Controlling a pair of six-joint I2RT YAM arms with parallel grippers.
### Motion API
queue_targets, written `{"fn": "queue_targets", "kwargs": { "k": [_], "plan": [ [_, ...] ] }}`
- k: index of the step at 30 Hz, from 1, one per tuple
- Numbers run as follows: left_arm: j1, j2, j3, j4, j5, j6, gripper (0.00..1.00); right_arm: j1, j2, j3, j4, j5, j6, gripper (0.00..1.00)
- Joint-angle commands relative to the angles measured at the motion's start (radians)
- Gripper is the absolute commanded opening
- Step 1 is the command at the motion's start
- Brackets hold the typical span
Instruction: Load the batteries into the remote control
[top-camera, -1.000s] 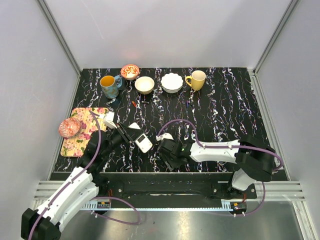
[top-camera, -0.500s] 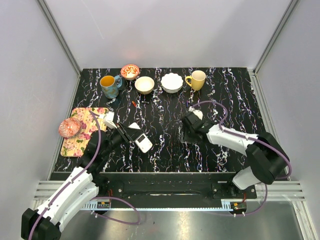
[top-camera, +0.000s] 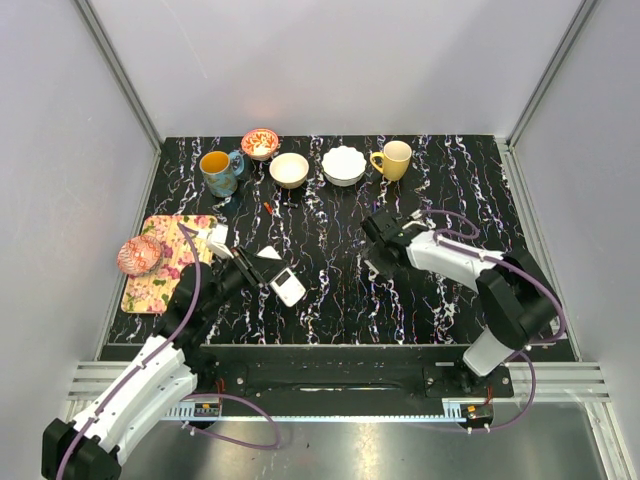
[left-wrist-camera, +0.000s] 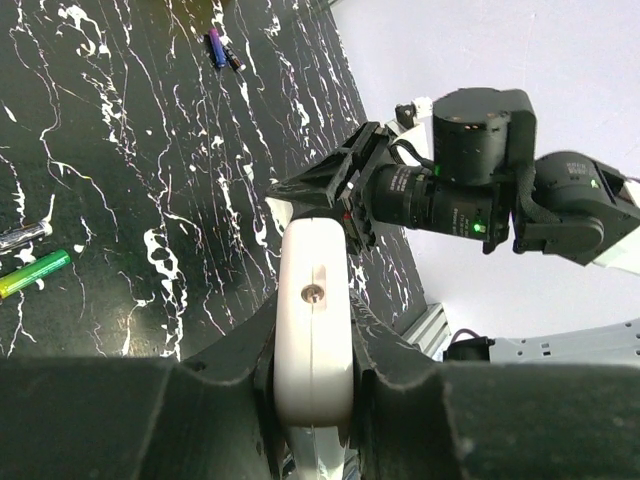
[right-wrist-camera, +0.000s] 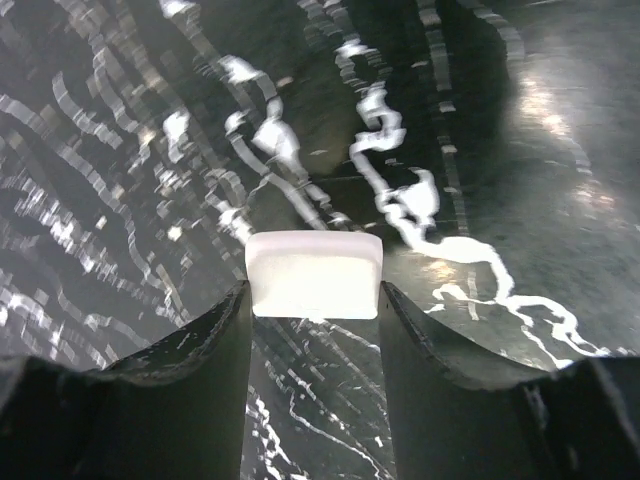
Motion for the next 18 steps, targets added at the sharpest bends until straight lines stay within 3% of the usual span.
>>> {"fn": "queue_targets", "kwargs": {
  "k": [1,3,8,11,13,16,18],
  "plan": [
    [-0.013,-0.023,-0.001,0.073,-0.016,-0.024,0.0,-0.009,0.111,0.147,-0.305,0.19,0.31,0.11],
    [-0.014,-0.026,-0.013,0.076,-0.024,-0.028,0.0,-0.032,0.162,0.211,-0.432,0.187,0.392,0.15],
    [-0.022,-0.041,-0.027,0.072,-0.031,-0.045,0.0,-0.061,0.196,0.21,-0.451,0.165,0.485,0.16],
    [-0.026,-0.043,-0.028,0.073,-0.028,-0.05,0.0,-0.073,0.196,0.221,-0.435,0.153,0.488,0.3],
    [-0.028,-0.044,-0.027,0.07,-0.03,-0.05,0.0,-0.075,0.193,0.233,-0.433,0.155,0.46,0.49],
    [-0.028,-0.049,-0.028,0.066,-0.03,-0.048,0.0,-0.073,0.17,0.23,-0.427,0.153,0.427,0.68],
    [-0.029,-0.049,-0.033,0.072,-0.031,-0.05,0.0,-0.075,0.159,0.218,-0.425,0.149,0.408,0.74]
  ]
}}
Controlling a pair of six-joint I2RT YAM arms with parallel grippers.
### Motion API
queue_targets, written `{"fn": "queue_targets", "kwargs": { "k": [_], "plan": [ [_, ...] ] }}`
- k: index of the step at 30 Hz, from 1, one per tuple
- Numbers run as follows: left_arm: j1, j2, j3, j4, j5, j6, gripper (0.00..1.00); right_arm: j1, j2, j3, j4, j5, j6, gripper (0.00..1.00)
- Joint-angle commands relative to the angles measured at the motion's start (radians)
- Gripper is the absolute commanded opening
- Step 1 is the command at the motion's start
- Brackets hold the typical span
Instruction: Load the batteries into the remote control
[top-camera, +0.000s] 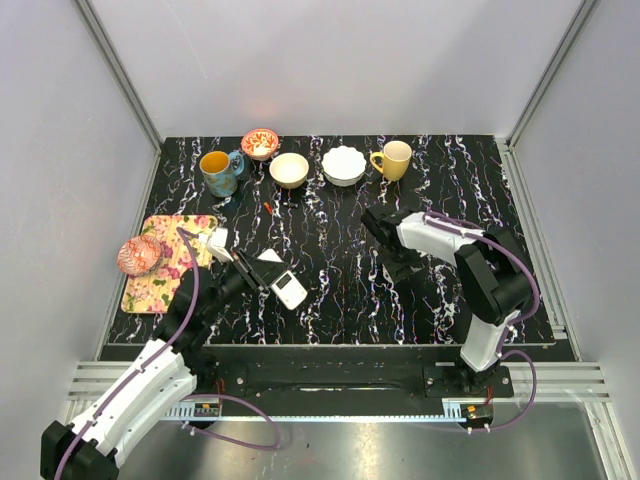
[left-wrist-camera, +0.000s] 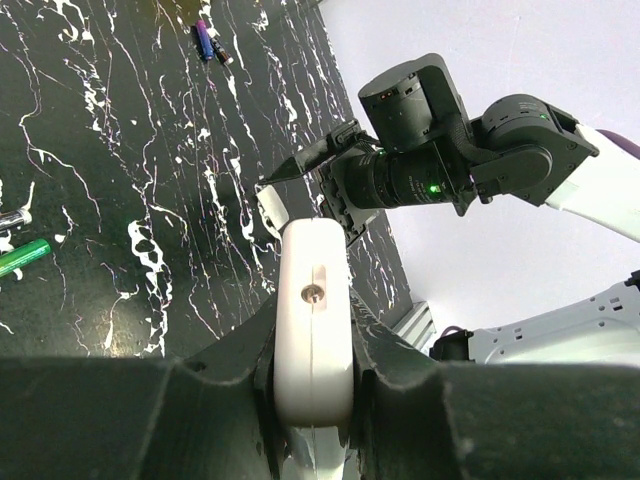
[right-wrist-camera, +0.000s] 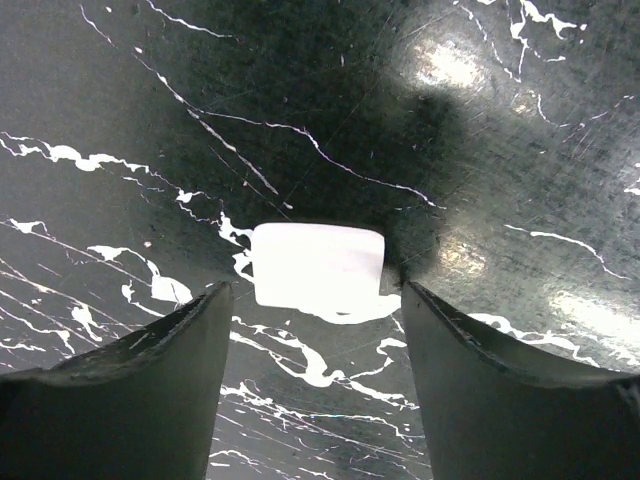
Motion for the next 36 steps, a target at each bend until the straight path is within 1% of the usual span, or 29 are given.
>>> {"fn": "queue_targets", "kwargs": {
  "k": [1,2,3,6,7,8,10,11,13,14,16,17,19,20,21,22,24,25,26,28,29,32,36],
  "plan": [
    [-0.004,-0.015,-0.009,0.07,-0.013,-0.013,0.0,-0.001,-0.055,0.015,-0.03,0.046,-0.013,0.76],
    [-0.004,-0.013,-0.012,0.073,-0.011,-0.014,0.0,-0.001,-0.061,0.009,-0.027,0.037,-0.031,0.8],
    [-0.006,-0.012,-0.014,0.08,-0.011,-0.016,0.0,-0.001,-0.067,0.006,-0.022,0.031,-0.042,0.82],
    [-0.004,-0.007,-0.009,0.079,-0.002,-0.013,0.0,0.0,-0.099,0.01,-0.021,0.013,-0.109,0.84],
    [-0.004,-0.009,-0.005,0.071,0.0,-0.004,0.0,-0.003,-0.133,0.013,-0.014,0.014,-0.142,0.84],
    [-0.006,-0.012,0.004,0.063,-0.005,0.002,0.0,0.0,-0.153,0.015,0.027,0.013,-0.25,0.84],
    [-0.004,-0.009,0.014,0.037,-0.011,0.016,0.0,-0.001,-0.212,0.03,0.047,0.032,-0.382,0.85],
    [-0.004,-0.006,0.018,0.033,-0.017,0.018,0.0,-0.001,-0.232,0.033,0.114,0.042,-0.579,0.86],
    [-0.004,0.013,0.023,0.034,-0.016,0.018,0.0,-0.001,-0.277,0.03,0.133,0.11,-0.708,0.86],
    [-0.004,0.019,0.02,0.043,-0.007,0.016,0.0,-0.001,-0.286,0.012,0.16,0.194,-0.814,0.86],
    [-0.003,0.039,0.011,0.092,0.006,0.001,0.0,-0.003,-0.302,-0.011,0.232,0.233,-0.951,0.85],
    [-0.003,0.045,-0.009,0.12,0.016,-0.01,0.0,-0.003,-0.3,-0.034,0.307,0.249,-1.051,0.84],
    [-0.003,0.065,-0.035,0.215,0.023,-0.051,0.0,-0.003,-0.279,-0.048,0.373,0.288,-1.081,0.8],
    [-0.003,0.074,-0.064,0.287,0.024,-0.065,0.0,-0.003,-0.268,-0.057,0.434,0.327,-1.085,0.79],
    [-0.003,0.096,-0.075,0.307,0.02,-0.082,0.0,-0.003,-0.248,-0.063,0.481,0.336,-1.104,0.78],
    [-0.001,0.108,-0.089,0.326,0.015,-0.087,0.0,-0.003,-0.237,-0.083,0.615,0.291,-1.199,0.76],
    [0.002,0.14,-0.104,0.413,0.023,-0.099,0.0,-0.009,-0.196,-0.082,0.726,0.212,-1.313,0.73],
    [0.005,0.148,-0.126,0.456,0.039,-0.105,0.0,-0.011,-0.173,-0.021,0.713,0.179,-1.372,0.7],
    [0.006,0.157,-0.129,0.505,0.046,-0.11,0.0,-0.014,-0.117,0.022,0.685,0.152,-1.403,0.7],
    [0.008,0.157,-0.117,0.51,0.065,-0.097,0.0,-0.014,-0.06,0.115,0.656,0.102,-1.491,0.7],
    [0.008,0.153,-0.111,0.496,0.072,-0.087,0.0,-0.014,-0.018,0.14,0.651,0.097,-1.504,0.69],
    [0.011,0.156,-0.065,0.432,0.09,-0.036,0.0,-0.018,0.016,0.194,0.647,0.103,-1.49,0.67],
    [0.011,0.165,-0.031,0.425,0.124,-0.022,0.0,-0.024,0.002,0.17,0.676,0.075,-1.444,0.67]
  ]
}}
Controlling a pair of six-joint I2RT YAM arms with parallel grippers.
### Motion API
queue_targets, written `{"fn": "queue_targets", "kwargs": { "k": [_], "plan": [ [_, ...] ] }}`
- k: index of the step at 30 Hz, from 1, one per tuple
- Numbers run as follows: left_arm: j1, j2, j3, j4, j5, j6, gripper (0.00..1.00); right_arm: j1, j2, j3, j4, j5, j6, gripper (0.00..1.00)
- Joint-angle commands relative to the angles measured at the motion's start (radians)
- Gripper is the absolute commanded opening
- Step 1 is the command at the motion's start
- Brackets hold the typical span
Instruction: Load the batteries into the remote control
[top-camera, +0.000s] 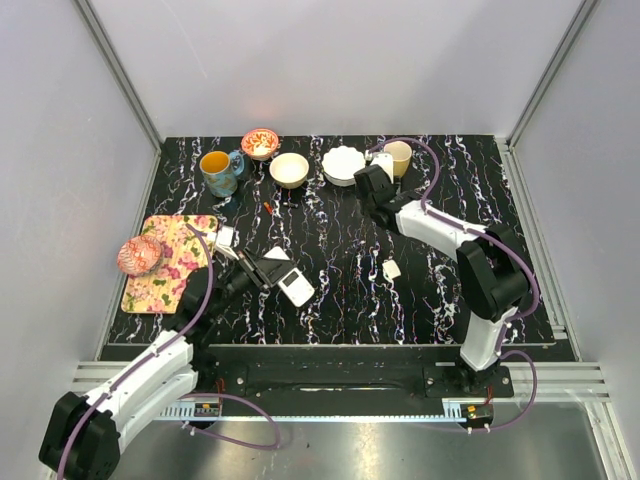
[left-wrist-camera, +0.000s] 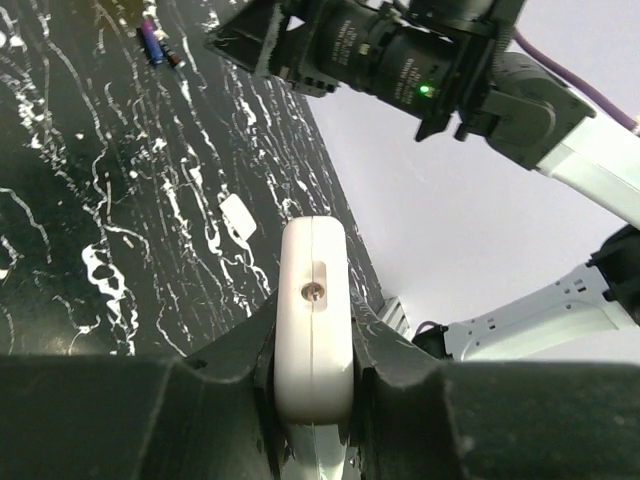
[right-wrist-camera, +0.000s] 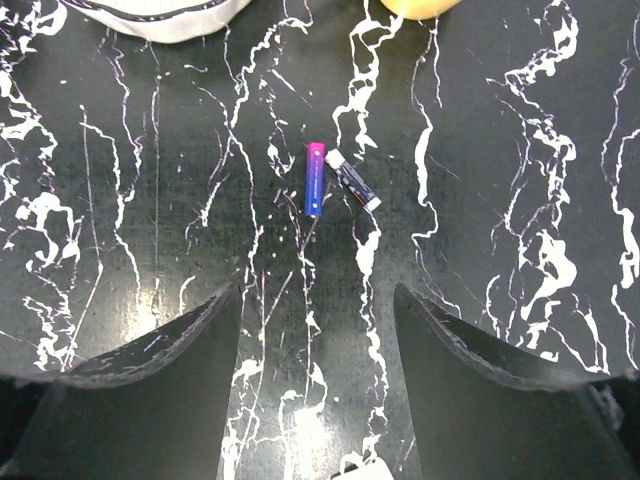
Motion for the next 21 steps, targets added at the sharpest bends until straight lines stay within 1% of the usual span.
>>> {"fn": "queue_targets", "kwargs": {
  "k": [1,4,7,8,11,21],
  "plan": [
    [0.005,0.004,0.071,0.08,0.072,0.038,0.0,-0.013,-0.028,0.001,0.07,-0.029,-0.004,0.68],
    [0.005,0.007,0.066,0.109,0.094,0.046,0.0,-0.014,-0.039,-0.019,0.085,-0.028,-0.002,0.68],
    [0.005,0.009,0.034,0.206,0.126,0.035,0.0,-0.014,-0.048,-0.031,0.084,-0.018,0.003,0.69],
    [0.005,0.013,0.027,0.273,0.134,0.029,0.0,-0.014,-0.061,-0.039,0.084,-0.015,0.007,0.69],
    [0.005,0.023,0.003,0.382,0.16,0.014,0.0,-0.014,-0.094,-0.066,0.087,-0.018,0.026,0.69],
    [0.005,0.064,-0.02,0.537,0.215,-0.008,0.0,-0.016,-0.154,-0.136,0.105,-0.032,0.047,0.7]
  ]
}}
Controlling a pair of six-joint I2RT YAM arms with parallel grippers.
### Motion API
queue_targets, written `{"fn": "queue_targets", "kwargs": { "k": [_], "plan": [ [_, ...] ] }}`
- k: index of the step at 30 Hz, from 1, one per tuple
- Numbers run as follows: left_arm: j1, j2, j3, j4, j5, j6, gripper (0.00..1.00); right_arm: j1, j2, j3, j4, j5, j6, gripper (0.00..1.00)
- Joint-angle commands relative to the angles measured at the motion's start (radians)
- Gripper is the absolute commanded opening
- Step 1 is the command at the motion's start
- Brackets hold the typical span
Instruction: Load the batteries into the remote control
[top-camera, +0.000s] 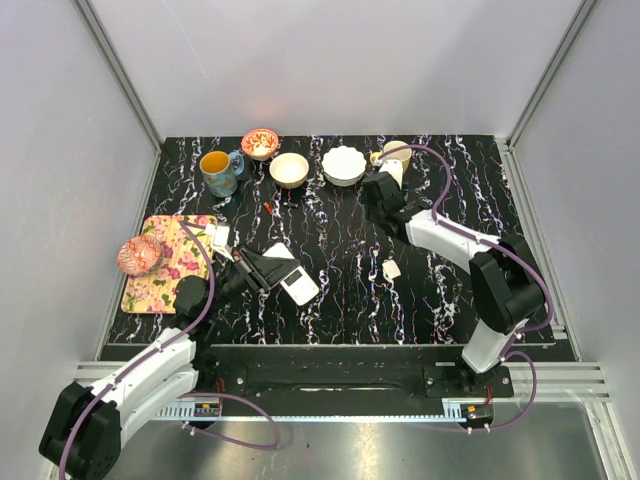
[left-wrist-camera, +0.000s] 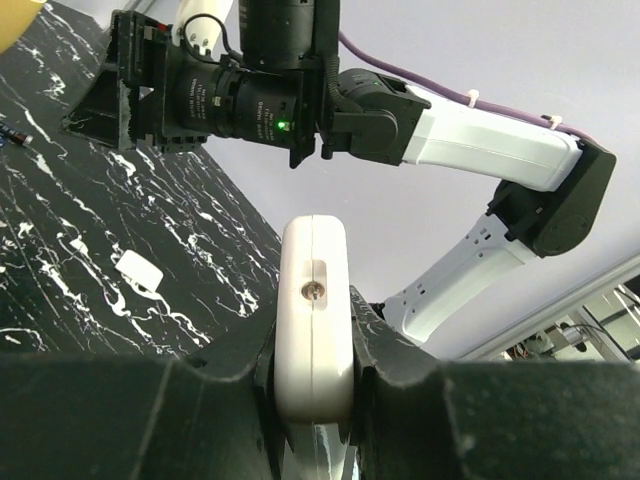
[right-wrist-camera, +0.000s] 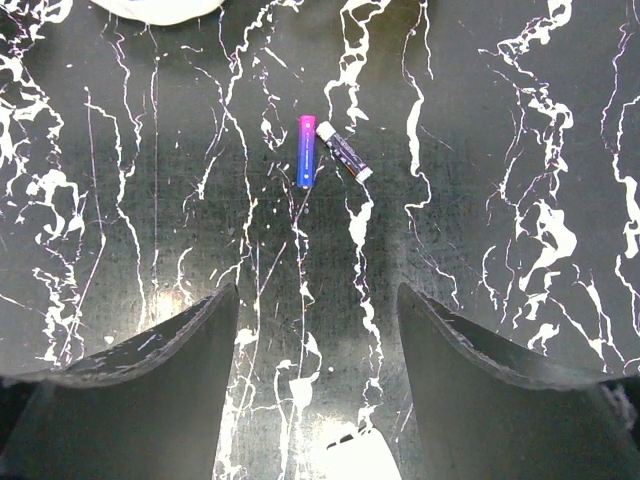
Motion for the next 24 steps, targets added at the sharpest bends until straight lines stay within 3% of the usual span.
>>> {"fn": "queue_targets", "kwargs": {
  "k": [1,6,8,11,18,24],
  "plan": [
    [0.005,0.019,-0.012,0.18,0.05,-0.016,0.0,-0.007,-0.056,-0.018,0.047,0.003,0.01,0.7],
    [0.005,0.013,0.004,0.098,0.024,-0.021,0.0,-0.045,-0.057,-0.01,0.023,0.024,0.041,0.7],
    [0.005,-0.017,0.03,-0.094,-0.022,0.024,0.0,-0.084,-0.045,0.017,-0.025,0.0,0.108,0.68],
    [0.005,-0.062,0.069,-0.299,-0.109,0.073,0.0,-0.171,-0.016,0.044,-0.037,-0.104,0.145,0.57],
    [-0.001,-0.045,0.089,-0.326,-0.112,0.081,0.0,-0.19,0.117,0.145,0.01,-0.169,0.043,0.48],
    [-0.024,-0.019,0.139,-0.412,-0.115,0.137,0.0,-0.19,0.214,0.223,0.003,-0.186,-0.027,0.52]
  ]
}}
